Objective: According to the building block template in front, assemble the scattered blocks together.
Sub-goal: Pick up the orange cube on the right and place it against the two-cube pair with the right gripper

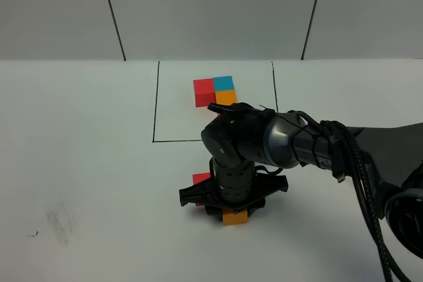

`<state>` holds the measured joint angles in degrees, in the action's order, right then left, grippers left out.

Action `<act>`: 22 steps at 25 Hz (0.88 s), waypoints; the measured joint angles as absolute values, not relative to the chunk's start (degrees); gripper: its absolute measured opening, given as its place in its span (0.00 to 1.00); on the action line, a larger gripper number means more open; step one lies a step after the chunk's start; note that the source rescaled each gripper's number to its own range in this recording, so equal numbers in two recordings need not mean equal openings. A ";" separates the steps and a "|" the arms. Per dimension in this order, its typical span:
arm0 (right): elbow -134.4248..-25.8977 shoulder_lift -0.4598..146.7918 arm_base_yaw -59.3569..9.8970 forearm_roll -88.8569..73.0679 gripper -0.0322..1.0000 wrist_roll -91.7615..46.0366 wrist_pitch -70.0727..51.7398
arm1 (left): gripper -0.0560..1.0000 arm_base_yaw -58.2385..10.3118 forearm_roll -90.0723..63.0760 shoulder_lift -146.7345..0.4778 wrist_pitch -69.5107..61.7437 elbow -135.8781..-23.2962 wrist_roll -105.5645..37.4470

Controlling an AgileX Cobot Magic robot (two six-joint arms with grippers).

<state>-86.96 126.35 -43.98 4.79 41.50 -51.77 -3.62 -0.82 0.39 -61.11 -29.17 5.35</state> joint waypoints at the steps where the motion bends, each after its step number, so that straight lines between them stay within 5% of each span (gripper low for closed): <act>1: -86.96 126.35 -43.98 4.79 0.05 41.45 -51.79 | 0.97 -3.62 -0.82 0.39 -61.11 -29.17 5.35; 10: -87.03 126.35 -43.98 4.27 0.06 41.45 -52.04 | 0.97 -3.62 -0.82 0.39 -61.11 -29.17 5.35; 22: -89.05 126.35 -43.98 3.33 0.34 40.75 -53.77 | 0.97 -3.62 -0.82 0.39 -61.11 -29.17 5.35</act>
